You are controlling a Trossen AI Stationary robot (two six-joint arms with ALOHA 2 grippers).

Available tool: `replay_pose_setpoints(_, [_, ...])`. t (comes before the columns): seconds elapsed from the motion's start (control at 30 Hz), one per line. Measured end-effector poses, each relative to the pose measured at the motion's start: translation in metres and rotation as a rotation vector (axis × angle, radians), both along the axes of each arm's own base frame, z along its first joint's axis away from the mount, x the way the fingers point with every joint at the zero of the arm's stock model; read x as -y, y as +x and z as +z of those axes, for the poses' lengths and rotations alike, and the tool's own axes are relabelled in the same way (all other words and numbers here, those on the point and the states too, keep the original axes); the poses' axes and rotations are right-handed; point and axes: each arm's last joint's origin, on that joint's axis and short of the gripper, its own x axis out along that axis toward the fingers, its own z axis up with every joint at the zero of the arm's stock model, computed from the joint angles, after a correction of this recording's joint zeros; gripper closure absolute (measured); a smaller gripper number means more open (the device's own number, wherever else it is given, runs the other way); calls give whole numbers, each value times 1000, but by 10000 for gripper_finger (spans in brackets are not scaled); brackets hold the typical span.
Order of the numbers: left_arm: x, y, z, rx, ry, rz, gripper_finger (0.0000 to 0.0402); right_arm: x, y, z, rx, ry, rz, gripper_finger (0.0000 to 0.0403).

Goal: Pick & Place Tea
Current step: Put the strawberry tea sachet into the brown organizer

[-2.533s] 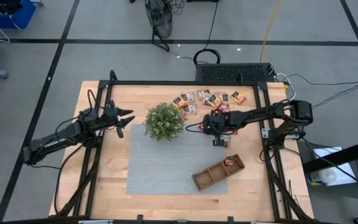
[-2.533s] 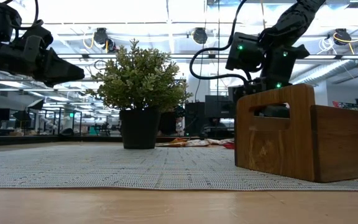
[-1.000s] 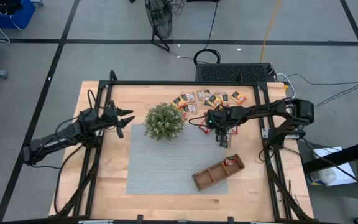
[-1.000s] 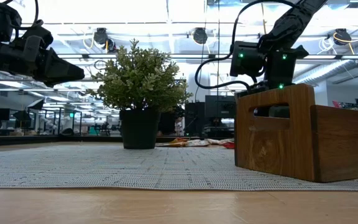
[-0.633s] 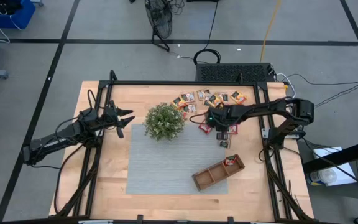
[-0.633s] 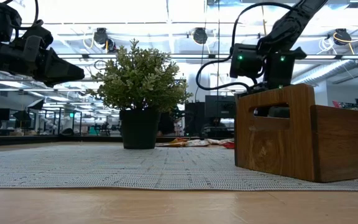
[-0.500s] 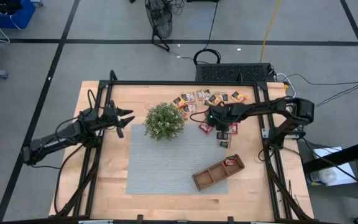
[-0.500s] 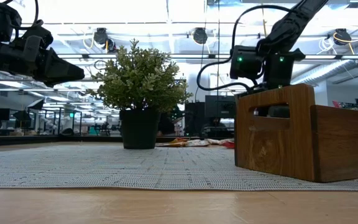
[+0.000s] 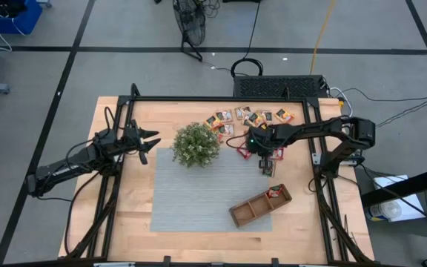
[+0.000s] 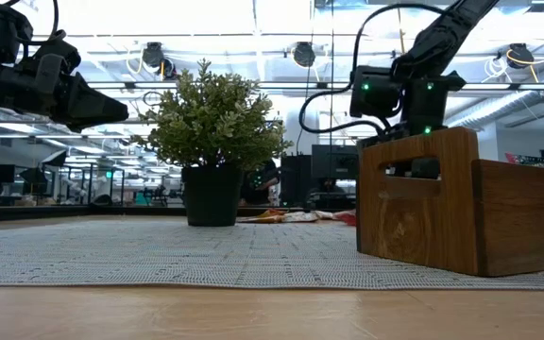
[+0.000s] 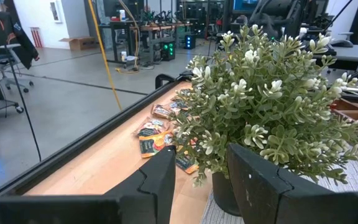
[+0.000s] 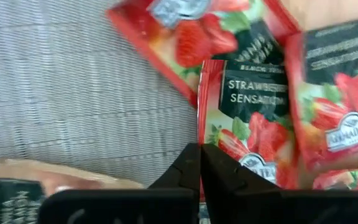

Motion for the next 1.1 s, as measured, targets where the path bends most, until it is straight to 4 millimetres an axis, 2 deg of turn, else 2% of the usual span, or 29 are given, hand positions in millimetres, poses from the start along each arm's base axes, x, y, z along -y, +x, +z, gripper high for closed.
replay_pose_setpoints(0.43, [0,0,0,-1,-1,1,254,-38,5,20,92,9,48,403])
replay_pose_setpoints(0.67, [0,0,0,0,0,1,254,-60,1,50,263,27,30,403])
replay_pose_setpoints(0.93, [0,0,0,0,0,1,254,-94,-21,93,480,-79,-7,403])
replay_pose_setpoints(1.03, [0,0,0,0,0,1,254,-105,-30,98,561,-101,-20,403])
replay_pose_setpoints(1.1, [0,0,0,0,0,1,254,-112,-36,93,608,-80,0,403])
